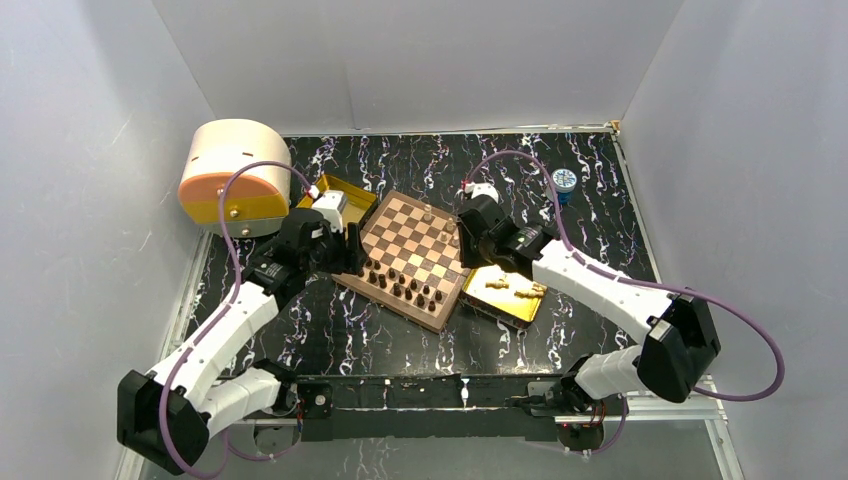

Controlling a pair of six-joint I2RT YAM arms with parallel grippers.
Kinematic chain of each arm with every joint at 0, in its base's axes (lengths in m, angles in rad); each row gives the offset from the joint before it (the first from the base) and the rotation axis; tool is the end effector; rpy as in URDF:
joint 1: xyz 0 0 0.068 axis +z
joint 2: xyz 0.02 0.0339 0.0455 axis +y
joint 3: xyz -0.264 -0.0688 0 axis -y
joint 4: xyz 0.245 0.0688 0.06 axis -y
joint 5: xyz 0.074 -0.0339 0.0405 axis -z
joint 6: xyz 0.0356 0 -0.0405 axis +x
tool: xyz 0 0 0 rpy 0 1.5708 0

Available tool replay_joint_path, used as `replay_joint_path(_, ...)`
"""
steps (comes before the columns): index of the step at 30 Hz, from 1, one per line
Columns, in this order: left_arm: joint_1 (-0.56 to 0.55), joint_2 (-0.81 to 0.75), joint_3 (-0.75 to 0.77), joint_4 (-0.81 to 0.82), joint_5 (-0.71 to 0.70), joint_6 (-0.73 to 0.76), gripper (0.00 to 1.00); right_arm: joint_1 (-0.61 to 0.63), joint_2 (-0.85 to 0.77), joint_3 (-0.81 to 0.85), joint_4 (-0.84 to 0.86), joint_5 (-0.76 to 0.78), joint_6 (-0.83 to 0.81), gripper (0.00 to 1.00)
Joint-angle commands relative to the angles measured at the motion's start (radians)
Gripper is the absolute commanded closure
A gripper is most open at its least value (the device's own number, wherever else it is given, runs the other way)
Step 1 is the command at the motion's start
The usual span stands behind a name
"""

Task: Set up the chess pieces on the board
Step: Pick up the chess piece from the storage box.

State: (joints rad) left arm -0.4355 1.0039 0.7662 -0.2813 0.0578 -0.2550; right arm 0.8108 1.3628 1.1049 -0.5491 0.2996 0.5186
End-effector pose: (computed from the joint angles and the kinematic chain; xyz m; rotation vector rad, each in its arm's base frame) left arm 0.2037 -0.0970 0.2825 0.2270 2.1126 -0.4751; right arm 0.2091 0.2047 0.2893 -0.2010 2.3438 0.3027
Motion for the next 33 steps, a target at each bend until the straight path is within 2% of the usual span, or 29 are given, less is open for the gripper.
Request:
replay_joint_path(1,-0.006,0.040,0.054,0.028,0.110,-0.022,0.46,-0.018,-0.048,-0.056,0.038,-0.002,0.000,0.68)
replay_joint_path(8,-0.008,0.083,0.078,0.032,0.165,0.034,0.46,-0.153,-0.082,-0.138,0.039,-0.103,-0.006,0.68)
replay_joint_path(13,-0.008,0.101,0.090,0.038,0.180,0.095,0.46,-0.297,-0.094,-0.203,0.021,-0.165,0.087,0.70)
replay_joint_path(17,-0.008,0.091,0.073,0.059,0.169,0.134,0.43,-0.365,-0.068,-0.241,0.019,-0.176,0.150,0.70)
replay_joint_path(23,-0.008,0.035,-0.001,0.116,0.134,0.144,0.42,-0.401,-0.029,-0.260,0.031,-0.184,0.144,0.71)
replay_joint_path(33,-0.008,-0.027,-0.029,0.119,0.089,0.161,0.39,-0.431,0.012,-0.329,0.136,-0.208,0.143,0.69)
